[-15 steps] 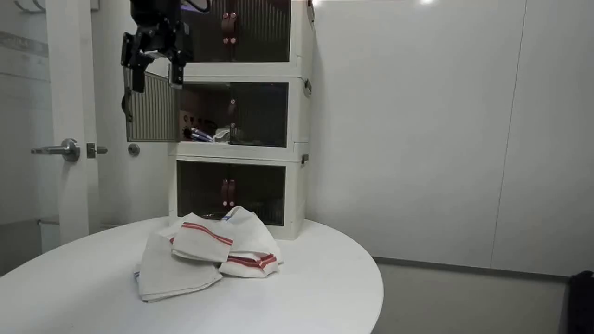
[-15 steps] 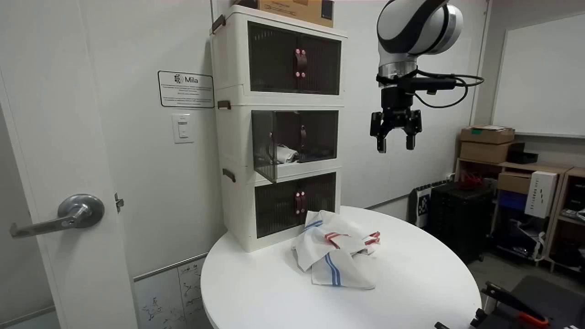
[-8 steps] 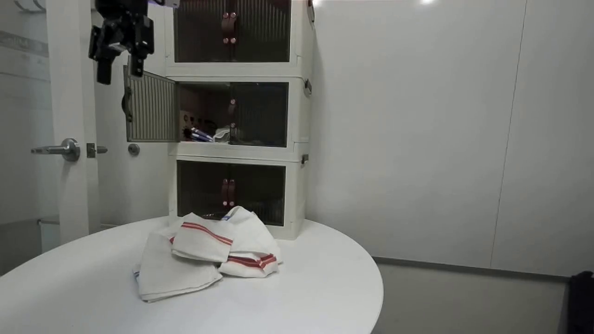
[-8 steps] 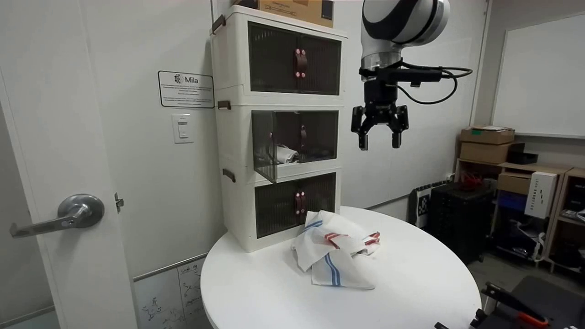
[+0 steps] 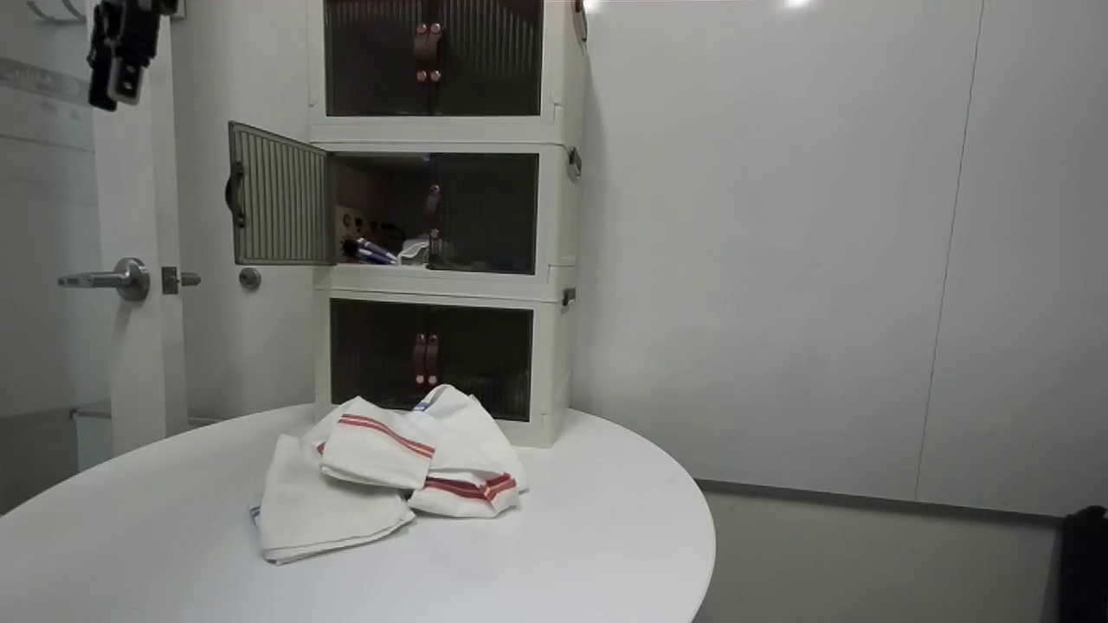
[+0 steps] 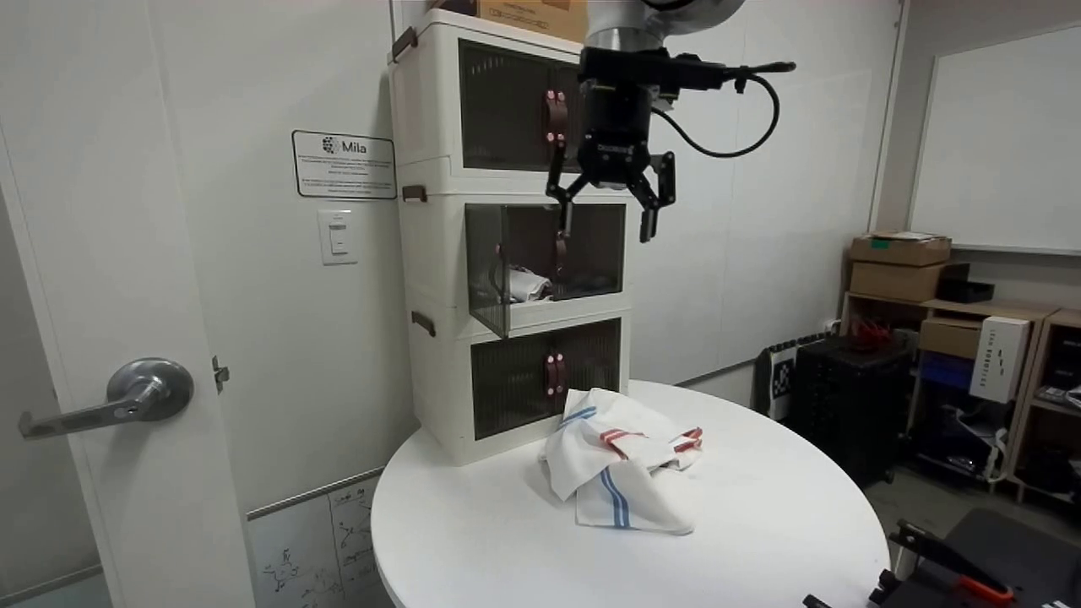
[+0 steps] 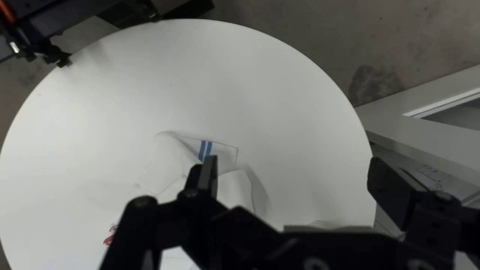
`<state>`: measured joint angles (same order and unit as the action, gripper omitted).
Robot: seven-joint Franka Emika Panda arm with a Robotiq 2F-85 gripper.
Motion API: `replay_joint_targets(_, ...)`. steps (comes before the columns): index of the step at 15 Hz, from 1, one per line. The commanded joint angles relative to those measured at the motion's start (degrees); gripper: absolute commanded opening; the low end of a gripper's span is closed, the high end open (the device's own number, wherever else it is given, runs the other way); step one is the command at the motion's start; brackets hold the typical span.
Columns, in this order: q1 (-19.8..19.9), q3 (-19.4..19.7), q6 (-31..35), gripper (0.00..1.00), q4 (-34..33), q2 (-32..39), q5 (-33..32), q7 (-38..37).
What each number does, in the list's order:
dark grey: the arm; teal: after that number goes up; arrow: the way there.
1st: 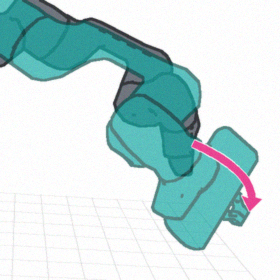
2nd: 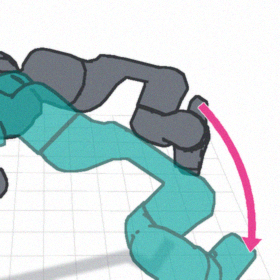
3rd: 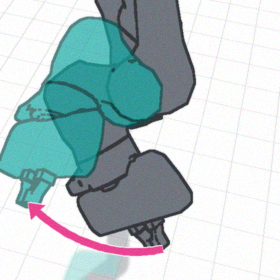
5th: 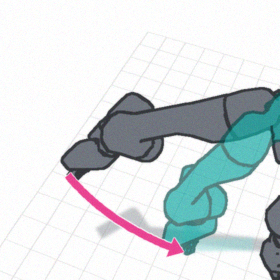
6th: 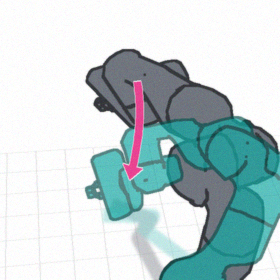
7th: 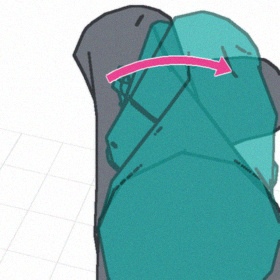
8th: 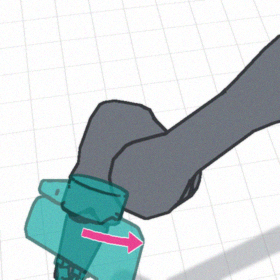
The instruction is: Close the left cabinet door.
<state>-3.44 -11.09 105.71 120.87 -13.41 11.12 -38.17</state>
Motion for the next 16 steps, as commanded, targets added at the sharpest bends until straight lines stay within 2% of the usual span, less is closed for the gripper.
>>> replay_joint_targets(1, -1.5, -1.6, 2.6, 1.00, -6.5, 4.5, 2.1, -9.0)
replay_joint_targets(8, -4.7, -3.3, 14.5, 1.00, -15.2, 13.8, -1.0, -28.3)
replay_joint_targets(12, -6.3, -2.2, 21.8, 1.00, -19.4, 18.9, -6.5, -38.4)
replay_joint_targets(16, -7.2, 0.0, 25.4, 1.00, -22.5, 22.4, -11.8, -45.4)
